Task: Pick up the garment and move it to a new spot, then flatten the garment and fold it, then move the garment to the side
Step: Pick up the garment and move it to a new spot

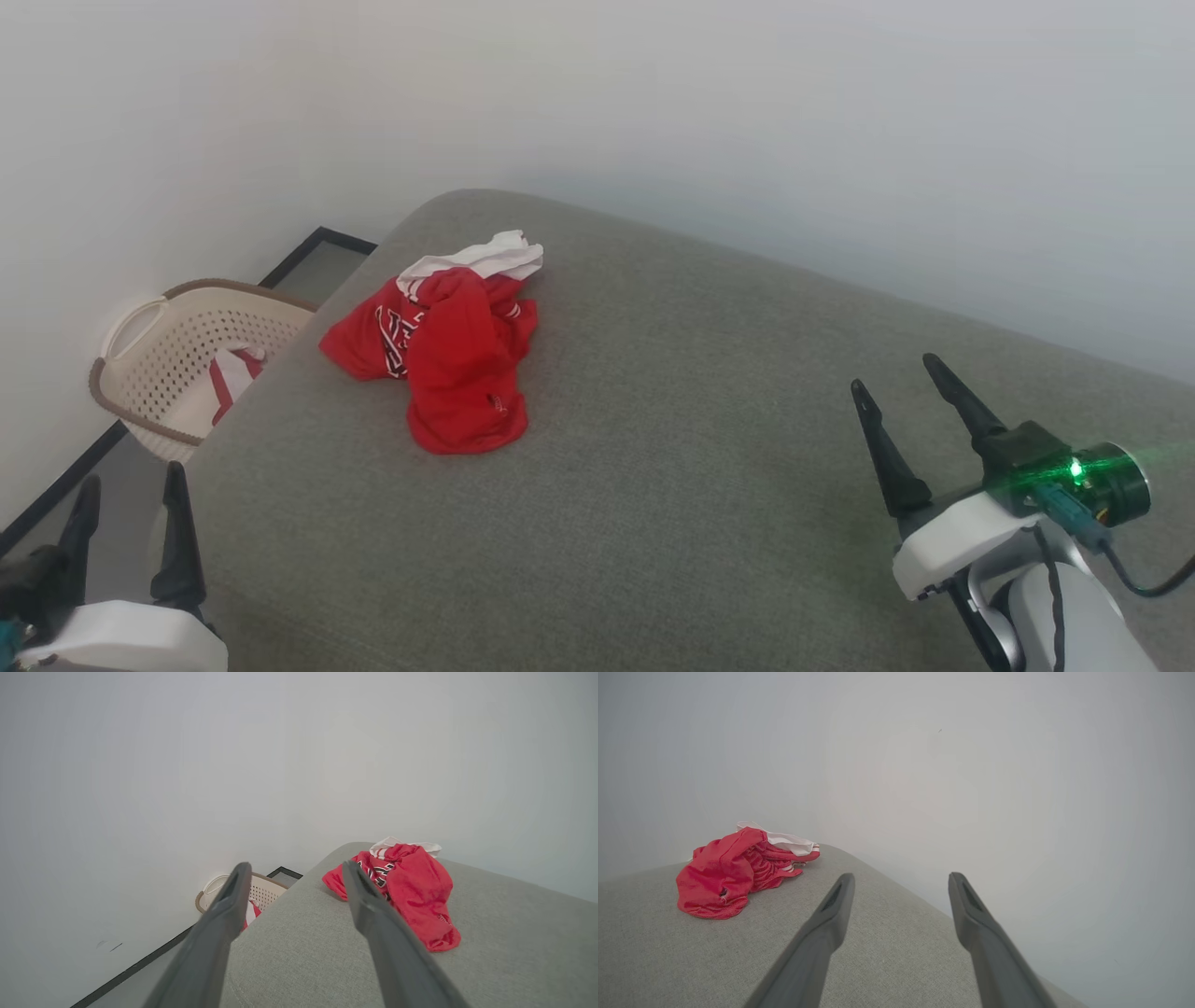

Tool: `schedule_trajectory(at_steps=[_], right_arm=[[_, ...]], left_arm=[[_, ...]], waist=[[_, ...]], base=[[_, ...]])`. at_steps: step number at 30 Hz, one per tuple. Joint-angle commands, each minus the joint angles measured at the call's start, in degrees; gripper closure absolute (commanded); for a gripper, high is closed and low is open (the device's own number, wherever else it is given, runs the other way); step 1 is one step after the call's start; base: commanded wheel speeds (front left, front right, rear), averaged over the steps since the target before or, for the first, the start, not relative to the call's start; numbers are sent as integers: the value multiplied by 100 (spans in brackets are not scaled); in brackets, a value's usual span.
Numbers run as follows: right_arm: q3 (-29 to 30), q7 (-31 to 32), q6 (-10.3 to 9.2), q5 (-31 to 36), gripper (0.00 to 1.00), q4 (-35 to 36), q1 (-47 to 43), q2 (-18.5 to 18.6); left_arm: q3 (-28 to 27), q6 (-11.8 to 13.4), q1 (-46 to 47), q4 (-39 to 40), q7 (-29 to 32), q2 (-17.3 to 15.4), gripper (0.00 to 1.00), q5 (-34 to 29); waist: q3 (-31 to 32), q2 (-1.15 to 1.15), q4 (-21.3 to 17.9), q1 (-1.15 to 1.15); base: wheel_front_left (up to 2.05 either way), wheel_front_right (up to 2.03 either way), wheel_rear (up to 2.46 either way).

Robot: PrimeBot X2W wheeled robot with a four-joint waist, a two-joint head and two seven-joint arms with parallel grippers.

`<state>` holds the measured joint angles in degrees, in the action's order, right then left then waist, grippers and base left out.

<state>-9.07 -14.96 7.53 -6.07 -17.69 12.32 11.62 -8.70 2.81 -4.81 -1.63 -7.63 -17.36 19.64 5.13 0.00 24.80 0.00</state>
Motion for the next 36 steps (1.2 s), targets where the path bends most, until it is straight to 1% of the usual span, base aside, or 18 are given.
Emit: schedule_trajectory(at_steps=[1,10,15,20,23,27,31,35,36], right_arm=[[9,-32,-8,-42,0,-7,63,13],[86,-32,-8,-79,0,45,168,76],[89,-32,-8,-51,0,72,359,205],[46,-14,-8,34,0,147,593,359],[60,18,-8,51,0,213,728,443],[73,56,-8,32,0,302,830,566],[105,120,-8,25,0,437,906,661],[125,194,-8,12,0,583,939,778],[125,194,-8,12,0,583,939,778]], left_arm=[[-16,21,-10,20,33,16,0,22],[44,-42,321,-60,149,39,0,234],[80,-133,697,-175,200,47,0,397],[245,-284,1237,-447,307,-41,0,460],[314,-379,1679,-743,422,-40,0,589],[424,-481,2280,-1248,571,-123,0,653],[526,-627,2917,-1899,798,-165,0,765],[624,-746,3575,-2653,1214,-244,0,958],[624,-746,3575,-2653,1214,-244,0,958]], waist=[[-15,0,16,0],[-280,0,-47,0],[-589,0,-201,0],[-964,0,-424,0],[-1177,0,-555,0],[-1399,0,-701,0],[-1570,0,-785,0],[-1711,0,-836,0],[-1711,0,-836,0]], base=[[0,0,0],[0,0,0],[0,0,0],[0,0,0],[0,0,0],[0,0,0],[0,0,0],[0,0,0],[0,0,0]])
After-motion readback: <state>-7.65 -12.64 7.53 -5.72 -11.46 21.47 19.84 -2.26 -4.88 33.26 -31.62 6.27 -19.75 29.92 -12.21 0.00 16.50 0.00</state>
